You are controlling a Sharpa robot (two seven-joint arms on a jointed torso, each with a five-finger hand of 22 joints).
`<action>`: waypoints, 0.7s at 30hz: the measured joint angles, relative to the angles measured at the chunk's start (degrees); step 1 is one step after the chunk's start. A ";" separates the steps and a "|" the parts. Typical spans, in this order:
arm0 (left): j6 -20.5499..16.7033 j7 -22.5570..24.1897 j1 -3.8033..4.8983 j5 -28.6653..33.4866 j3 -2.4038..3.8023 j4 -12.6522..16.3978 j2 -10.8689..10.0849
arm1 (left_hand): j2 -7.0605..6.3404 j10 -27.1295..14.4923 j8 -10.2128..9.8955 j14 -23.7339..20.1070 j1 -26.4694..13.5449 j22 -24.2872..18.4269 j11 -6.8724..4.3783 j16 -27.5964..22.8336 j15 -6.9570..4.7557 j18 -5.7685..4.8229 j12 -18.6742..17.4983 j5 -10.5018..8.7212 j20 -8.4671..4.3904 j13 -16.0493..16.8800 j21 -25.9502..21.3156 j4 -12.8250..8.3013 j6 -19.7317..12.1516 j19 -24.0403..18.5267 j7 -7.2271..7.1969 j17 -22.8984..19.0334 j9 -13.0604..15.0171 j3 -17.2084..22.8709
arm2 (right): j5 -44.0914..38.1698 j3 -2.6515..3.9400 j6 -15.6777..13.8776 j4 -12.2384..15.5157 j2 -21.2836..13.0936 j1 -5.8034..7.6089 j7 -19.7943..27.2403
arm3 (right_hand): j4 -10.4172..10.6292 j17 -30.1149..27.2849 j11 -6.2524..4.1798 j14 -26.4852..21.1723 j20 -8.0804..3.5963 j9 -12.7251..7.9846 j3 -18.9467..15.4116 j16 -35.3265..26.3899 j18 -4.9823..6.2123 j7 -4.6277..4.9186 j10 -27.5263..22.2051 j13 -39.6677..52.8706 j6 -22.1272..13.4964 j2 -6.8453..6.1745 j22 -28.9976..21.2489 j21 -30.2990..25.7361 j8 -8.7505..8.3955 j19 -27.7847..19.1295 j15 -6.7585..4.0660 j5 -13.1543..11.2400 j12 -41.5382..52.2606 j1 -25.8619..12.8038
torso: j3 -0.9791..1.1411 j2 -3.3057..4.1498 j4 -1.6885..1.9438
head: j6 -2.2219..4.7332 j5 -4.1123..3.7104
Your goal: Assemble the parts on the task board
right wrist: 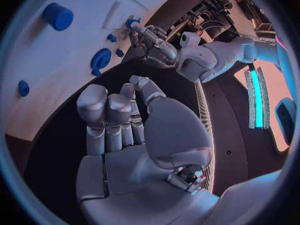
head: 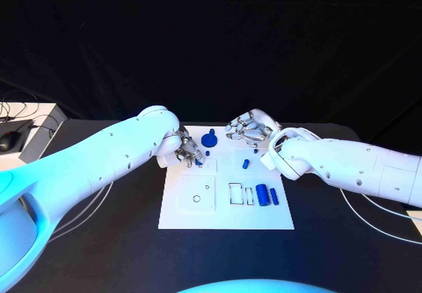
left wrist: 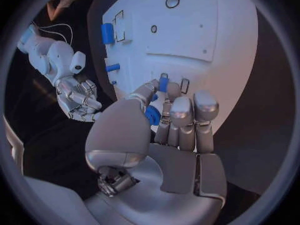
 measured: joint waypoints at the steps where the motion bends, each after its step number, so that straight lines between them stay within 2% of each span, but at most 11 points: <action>1: -0.22 0.04 -0.01 0.00 0.00 0.01 0.02 | 0.00 0.01 0.00 -0.08 0.00 0.00 -0.01 0.00 -0.08 0.00 0.00 0.00 0.00 0.00 0.00 0.00 0.00 0.00 0.00 0.00 0.00 0.00 | 0.00 0.00 0.00 0.00 0.00 0.00 0.00 | 0.00 0.00 0.00 0.00 0.00 0.00 0.00 0.00 0.00 0.00 0.00 0.00 0.00 0.00 0.00 0.00 0.00 0.00 0.00 0.00 0.00 0.00 | 0.01 0.00 0.00 | 0.00 0.00; 10: -2.11 0.55 -0.24 0.00 0.01 0.05 0.17 | 0.00 0.07 0.93 -0.09 0.00 0.06 -0.06 0.21 -0.09 -0.01 0.00 -0.07 0.00 0.55 0.00 0.00 0.00 0.00 0.00 -0.47 0.00 0.00 | -0.02 0.00 0.03 0.00 0.03 0.00 -0.01 | 0.00 0.00 0.01 0.00 0.00 0.00 0.00 0.00 0.00 -0.01 0.00 0.00 0.01 0.00 0.04 0.00 0.00 0.00 0.00 0.00 0.00 0.00 | 0.02 0.02 -0.01 | -0.08 -0.08; 21: -3.75 1.31 -0.54 -0.42 -0.24 0.29 0.37 | -0.01 0.07 0.95 -0.09 0.01 0.05 -0.06 0.21 -0.08 -0.02 -0.01 -0.21 0.01 0.69 0.00 0.39 0.00 -0.01 -0.01 -0.59 0.00 0.38 | -0.06 0.00 0.07 -0.04 0.06 0.00 -0.03 | 0.00 0.05 0.01 0.00 0.00 0.00 0.00 0.00 0.00 -0.02 0.01 0.00 0.01 0.00 0.04 0.00 0.00 0.00 0.00 0.00 0.00 0.00 | 0.01 0.02 0.01 | -0.15 -0.13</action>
